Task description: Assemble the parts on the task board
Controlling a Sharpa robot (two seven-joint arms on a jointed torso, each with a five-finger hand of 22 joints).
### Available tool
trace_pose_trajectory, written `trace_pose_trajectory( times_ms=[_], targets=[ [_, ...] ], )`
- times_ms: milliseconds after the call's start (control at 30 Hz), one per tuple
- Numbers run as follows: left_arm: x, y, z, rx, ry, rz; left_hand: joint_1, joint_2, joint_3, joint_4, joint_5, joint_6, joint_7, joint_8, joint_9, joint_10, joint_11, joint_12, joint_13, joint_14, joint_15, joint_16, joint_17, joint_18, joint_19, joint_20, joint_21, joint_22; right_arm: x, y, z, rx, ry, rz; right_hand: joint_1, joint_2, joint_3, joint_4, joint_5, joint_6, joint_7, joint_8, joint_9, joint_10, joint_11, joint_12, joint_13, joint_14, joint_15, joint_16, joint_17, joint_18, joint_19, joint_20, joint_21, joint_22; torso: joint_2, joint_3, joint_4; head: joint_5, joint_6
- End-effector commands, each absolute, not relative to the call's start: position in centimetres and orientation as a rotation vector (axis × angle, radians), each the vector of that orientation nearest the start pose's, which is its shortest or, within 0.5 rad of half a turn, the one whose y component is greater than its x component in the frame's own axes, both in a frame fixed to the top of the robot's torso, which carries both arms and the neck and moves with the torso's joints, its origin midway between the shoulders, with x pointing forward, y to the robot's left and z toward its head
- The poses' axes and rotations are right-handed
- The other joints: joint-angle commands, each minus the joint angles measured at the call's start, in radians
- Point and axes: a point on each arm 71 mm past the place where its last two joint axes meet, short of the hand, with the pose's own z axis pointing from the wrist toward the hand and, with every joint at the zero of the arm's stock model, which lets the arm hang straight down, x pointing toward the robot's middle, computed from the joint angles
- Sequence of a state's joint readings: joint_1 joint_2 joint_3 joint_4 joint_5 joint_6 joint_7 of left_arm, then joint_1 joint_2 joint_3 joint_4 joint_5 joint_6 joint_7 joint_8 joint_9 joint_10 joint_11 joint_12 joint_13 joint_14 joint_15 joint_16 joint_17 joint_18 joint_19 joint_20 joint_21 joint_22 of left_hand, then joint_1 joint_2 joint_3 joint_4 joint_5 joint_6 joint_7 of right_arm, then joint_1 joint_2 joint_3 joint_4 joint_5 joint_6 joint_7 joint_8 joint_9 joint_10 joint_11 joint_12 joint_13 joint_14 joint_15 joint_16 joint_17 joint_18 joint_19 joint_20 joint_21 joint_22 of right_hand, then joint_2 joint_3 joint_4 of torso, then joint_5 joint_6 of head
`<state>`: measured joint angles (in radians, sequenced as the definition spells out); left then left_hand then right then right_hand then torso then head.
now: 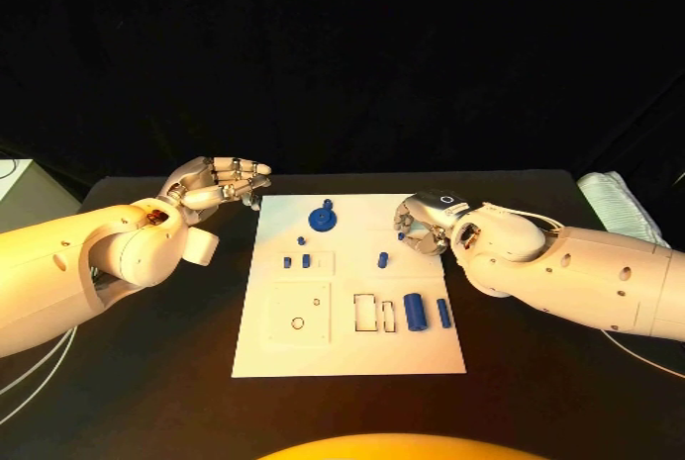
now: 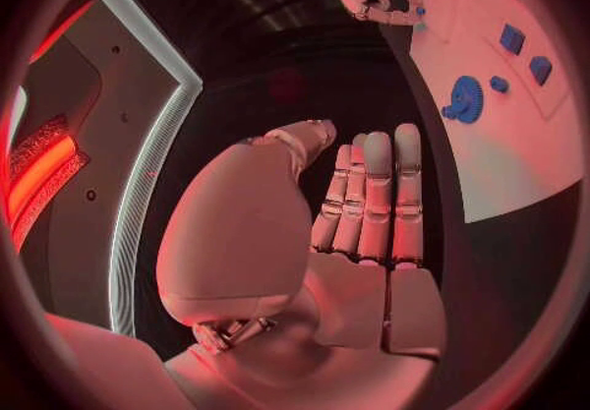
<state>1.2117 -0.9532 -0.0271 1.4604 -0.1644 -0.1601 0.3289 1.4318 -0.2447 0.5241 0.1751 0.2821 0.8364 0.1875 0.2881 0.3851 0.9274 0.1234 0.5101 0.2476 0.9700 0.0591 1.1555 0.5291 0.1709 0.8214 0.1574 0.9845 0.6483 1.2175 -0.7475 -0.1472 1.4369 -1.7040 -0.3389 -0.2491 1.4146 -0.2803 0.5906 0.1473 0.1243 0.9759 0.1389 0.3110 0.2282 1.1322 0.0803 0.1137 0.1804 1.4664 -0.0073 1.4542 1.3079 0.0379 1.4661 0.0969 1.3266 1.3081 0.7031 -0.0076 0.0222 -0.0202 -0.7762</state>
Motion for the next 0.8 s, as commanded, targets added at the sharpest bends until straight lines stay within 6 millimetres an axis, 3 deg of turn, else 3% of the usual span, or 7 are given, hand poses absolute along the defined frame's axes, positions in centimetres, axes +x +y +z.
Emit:
trace_pose_trajectory(
  times_ms=[33,367,800],
  targets=[
    [49.66,27.4,-17.02,-0.975,1.491,-1.488,0.004,0.004,-0.005,-0.002,0.004,-0.007,0.004,0.006,-0.002,0.001,0.003,-0.005,-0.002,-0.008,0.0,-0.008,-0.002,0.013,0.001,0.003,-0.007,-0.002,49.1,-18.07,-21.67,-0.377,1.635,0.367,-0.01,-0.002,0.003,-0.003,0.006,0.006,0.002,-0.005,0.001,0.005,0.0,-0.004,-0.002,0.049,0.008,-0.004,0.041,0.017,0.013,-0.003,-0.004,0.114,0.0,0.001,-0.0007,0.001,-0.001],
    [49.7,27.52,-17.09,-0.983,1.496,-1.476,0.005,0.004,-0.006,-0.003,0.003,-0.007,0.005,0.006,-0.002,0.0,0.003,-0.005,-0.003,-0.008,0.0,-0.01,-0.003,0.013,0.002,0.003,-0.008,-0.003,49.04,-17.85,-21.89,-0.376,1.64,0.378,-0.017,0.0,0.007,-0.006,0.003,0.012,0.002,-0.004,0.003,0.016,0.0,-0.006,-0.009,0.05,0.009,-0.005,0.041,0.017,0.014,-0.003,-0.003,0.114,-0.001,0.0006,-0.0003,0.001,-0.004],
    [49.76,27.59,-17.16,-0.989,1.499,-1.467,0.01,0.008,-0.006,-0.007,0.003,-0.008,0.006,0.007,-0.003,0.0,0.004,-0.006,-0.005,-0.006,0.001,-0.014,-0.005,0.013,0.005,0.003,-0.011,-0.006,48.77,-17.17,-22.39,-0.348,1.683,0.431,-0.036,0.031,0.031,-0.027,-0.011,0.063,-0.013,0.017,0.023,0.087,-0.012,-0.013,-0.031,0.052,0.0,-0.008,0.037,0.014,0.022,-0.012,0.007,0.122,-0.001,-0.0008,-0.0003,0.002,-0.008]
  ],
)
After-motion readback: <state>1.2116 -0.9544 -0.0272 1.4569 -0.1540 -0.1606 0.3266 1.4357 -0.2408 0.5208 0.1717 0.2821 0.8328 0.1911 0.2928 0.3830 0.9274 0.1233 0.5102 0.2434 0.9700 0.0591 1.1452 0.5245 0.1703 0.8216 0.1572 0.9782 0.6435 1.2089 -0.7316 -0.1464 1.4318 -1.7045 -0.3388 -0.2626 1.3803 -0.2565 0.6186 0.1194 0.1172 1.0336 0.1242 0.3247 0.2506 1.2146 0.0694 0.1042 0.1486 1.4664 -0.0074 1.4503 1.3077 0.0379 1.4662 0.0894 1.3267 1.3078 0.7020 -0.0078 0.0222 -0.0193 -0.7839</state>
